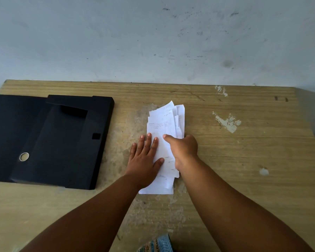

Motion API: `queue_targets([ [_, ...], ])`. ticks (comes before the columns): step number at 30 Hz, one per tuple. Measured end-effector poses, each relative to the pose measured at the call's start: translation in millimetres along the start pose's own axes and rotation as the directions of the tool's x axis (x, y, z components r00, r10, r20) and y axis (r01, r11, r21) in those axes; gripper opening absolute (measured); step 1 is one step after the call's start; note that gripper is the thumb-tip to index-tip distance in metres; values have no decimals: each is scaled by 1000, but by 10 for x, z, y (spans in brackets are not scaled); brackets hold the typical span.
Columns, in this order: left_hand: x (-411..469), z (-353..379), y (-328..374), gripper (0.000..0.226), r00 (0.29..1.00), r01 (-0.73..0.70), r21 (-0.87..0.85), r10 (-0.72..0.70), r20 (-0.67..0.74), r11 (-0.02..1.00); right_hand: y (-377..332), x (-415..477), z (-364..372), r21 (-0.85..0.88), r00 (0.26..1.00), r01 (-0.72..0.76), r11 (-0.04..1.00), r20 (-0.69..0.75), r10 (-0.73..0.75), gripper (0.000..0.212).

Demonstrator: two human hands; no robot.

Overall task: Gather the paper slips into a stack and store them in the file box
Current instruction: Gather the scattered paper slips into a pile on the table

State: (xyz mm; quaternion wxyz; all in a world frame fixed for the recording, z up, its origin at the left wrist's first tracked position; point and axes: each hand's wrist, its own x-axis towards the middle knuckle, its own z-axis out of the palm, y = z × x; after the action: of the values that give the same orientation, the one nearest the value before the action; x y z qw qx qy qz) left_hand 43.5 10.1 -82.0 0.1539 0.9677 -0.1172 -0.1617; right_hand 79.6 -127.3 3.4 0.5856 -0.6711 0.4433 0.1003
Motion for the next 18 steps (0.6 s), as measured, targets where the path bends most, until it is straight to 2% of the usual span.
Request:
queue_targets([
  [3, -8, -14, -6, 77, 1000, -4, -23, 4, 5, 1000, 5, -4, -57, -53, 999, 19, 998, 39, -17, 52],
  [8, -27, -56, 35, 76, 1000, -1, -77, 1, -1, 997, 32, -35, -62, 13, 993, 87, 996, 82, -88, 49],
  [13, -51, -163, 26, 71, 1000, -1, -243, 2, 6, 970, 17, -94, -11, 86, 1000, 0, 996, 18, -1, 81],
  [15, -59, -189, 12, 70, 1000, -7, -273, 10, 8, 962, 41, -96, -15, 98, 999, -29, 995, 35, 25, 74],
  [18, -58, -201, -3, 70, 1000, -14, -301, 16, 4, 954, 86, -74, -21, 104, 992, -62, 993, 113, 50, 51],
])
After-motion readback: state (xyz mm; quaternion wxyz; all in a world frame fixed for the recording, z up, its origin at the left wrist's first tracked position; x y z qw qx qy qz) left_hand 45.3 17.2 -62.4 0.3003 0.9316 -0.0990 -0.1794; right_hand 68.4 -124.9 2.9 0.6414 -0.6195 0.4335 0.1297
